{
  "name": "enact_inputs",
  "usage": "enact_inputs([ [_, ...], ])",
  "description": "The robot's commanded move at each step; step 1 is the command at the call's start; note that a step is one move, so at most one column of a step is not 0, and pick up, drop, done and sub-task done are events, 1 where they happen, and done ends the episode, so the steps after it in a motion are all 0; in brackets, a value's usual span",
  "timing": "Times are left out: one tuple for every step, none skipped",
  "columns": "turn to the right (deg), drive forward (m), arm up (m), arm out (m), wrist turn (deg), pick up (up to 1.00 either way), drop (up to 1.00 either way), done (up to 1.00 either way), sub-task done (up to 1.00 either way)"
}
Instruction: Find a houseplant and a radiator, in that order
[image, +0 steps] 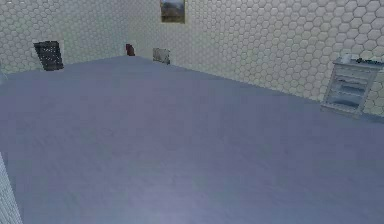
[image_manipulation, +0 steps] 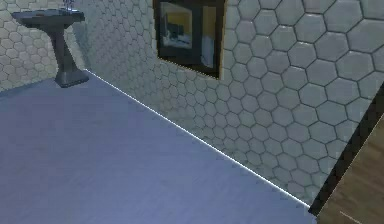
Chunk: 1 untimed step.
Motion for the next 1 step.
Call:
enact_inputs([
  [0.0, 0.55, 0.0, 0.0, 0.0, 0.0, 0.0, 0.0, 0.0],
])
